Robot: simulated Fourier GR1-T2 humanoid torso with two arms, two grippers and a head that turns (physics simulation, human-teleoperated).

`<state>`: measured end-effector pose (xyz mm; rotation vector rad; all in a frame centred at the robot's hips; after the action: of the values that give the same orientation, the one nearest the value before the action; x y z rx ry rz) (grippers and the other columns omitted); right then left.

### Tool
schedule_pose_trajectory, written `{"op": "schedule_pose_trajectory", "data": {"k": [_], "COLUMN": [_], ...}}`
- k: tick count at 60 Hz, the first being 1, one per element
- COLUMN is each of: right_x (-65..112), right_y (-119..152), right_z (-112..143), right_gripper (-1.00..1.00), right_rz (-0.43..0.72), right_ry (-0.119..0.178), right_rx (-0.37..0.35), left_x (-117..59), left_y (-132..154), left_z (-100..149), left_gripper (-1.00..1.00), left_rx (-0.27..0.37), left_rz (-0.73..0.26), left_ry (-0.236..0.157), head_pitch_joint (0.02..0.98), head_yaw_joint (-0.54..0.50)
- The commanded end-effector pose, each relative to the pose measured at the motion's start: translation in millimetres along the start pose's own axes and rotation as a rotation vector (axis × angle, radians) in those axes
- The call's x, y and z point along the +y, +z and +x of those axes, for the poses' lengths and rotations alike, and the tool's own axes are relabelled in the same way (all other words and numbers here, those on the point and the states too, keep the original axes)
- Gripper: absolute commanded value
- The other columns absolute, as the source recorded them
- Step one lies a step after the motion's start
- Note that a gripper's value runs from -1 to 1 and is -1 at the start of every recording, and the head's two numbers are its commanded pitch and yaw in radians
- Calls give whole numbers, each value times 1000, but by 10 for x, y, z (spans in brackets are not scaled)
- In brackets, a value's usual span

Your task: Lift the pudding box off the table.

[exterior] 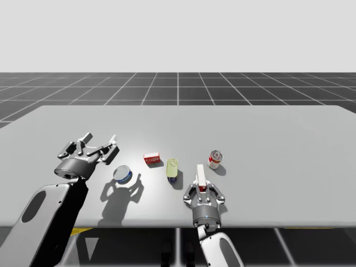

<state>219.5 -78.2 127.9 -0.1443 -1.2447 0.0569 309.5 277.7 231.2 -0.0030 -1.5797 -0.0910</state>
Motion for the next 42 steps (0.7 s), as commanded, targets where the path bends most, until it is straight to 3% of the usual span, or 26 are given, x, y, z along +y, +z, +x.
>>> {"op": "schedule_pose_trajectory", "data": {"k": [1,30,42], "right_x": [-112,-110,-155], "right_y": [-15,-3,79], "right_z": [-68,-11,260], "right_gripper": [1000,1000,1000], "right_rz": [-82,-83,-72], "right_ry": [-14,-25,-31], "right_rx": [6,-34,-108], "left_x": [4,18,23], "left_y": [3,6,9], "left_z": [-1,-2,-1], "left_gripper": [-1000,-1000,-1000], "left_rx": [0,-7,-9], "left_rz": [2,11,13], "left_ry": [0,5,6], "head_pitch_joint": [656,482,477], "head_yaw_joint": [-130,-120,-117]}}
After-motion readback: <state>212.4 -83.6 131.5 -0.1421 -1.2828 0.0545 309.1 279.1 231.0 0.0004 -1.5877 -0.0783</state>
